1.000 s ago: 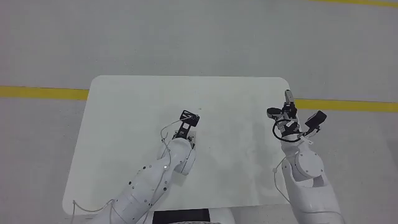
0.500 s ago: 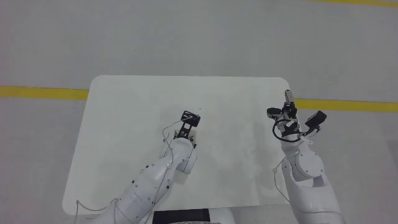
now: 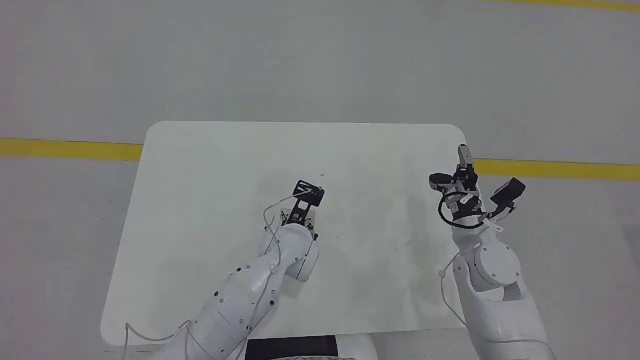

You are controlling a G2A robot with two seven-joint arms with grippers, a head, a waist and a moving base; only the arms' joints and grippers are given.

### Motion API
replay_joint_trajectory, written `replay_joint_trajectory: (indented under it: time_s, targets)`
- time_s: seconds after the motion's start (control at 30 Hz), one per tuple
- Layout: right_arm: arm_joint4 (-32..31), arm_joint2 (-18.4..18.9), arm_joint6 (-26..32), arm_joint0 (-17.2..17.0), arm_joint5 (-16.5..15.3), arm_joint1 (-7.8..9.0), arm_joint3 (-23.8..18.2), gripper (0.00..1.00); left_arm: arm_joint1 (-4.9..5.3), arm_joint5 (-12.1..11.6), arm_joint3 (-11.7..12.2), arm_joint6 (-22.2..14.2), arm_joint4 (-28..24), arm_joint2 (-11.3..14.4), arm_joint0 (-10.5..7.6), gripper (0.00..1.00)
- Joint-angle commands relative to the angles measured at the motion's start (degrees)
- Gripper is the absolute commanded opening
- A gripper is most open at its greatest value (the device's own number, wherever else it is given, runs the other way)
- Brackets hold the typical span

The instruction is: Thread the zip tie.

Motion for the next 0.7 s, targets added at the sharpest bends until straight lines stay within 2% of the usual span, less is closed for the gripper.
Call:
replay_joint_trajectory:
  time_s: [0.0, 0.1, 0.27, 0.47, 0.67]
  targets:
    - [0.0, 0.0, 0.0, 0.0, 0.0, 0.00, 0.0, 1.00, -0.07, 0.0, 0.4, -0.1, 0.0, -0.1, -0.16, 0.20]
    - [0.0, 0.0, 0.0, 0.0, 0.0, 0.00, 0.0, 1.00, -0.22, 0.0, 0.8, -0.1, 0.0, -0.2, -0.36, 0.16]
    - [0.0, 0.0, 0.0, 0.0, 0.0, 0.00, 0.0, 1.00, -0.43, 0.0, 1.4, -0.1, 0.0, -0.3, -0.60, 0.00]
    - [0.0, 0.0, 0.0, 0.0, 0.0, 0.00, 0.0, 1.00, -0.39, 0.0, 1.2, -0.2, 0.0, -0.2, -0.70, 0.00]
    - [0.0, 0.0, 0.0, 0.0, 0.0, 0.00, 0.0, 1.00, 0.46, 0.0, -1.8, 0.1, 0.0, 0.2, 0.02, 0.00]
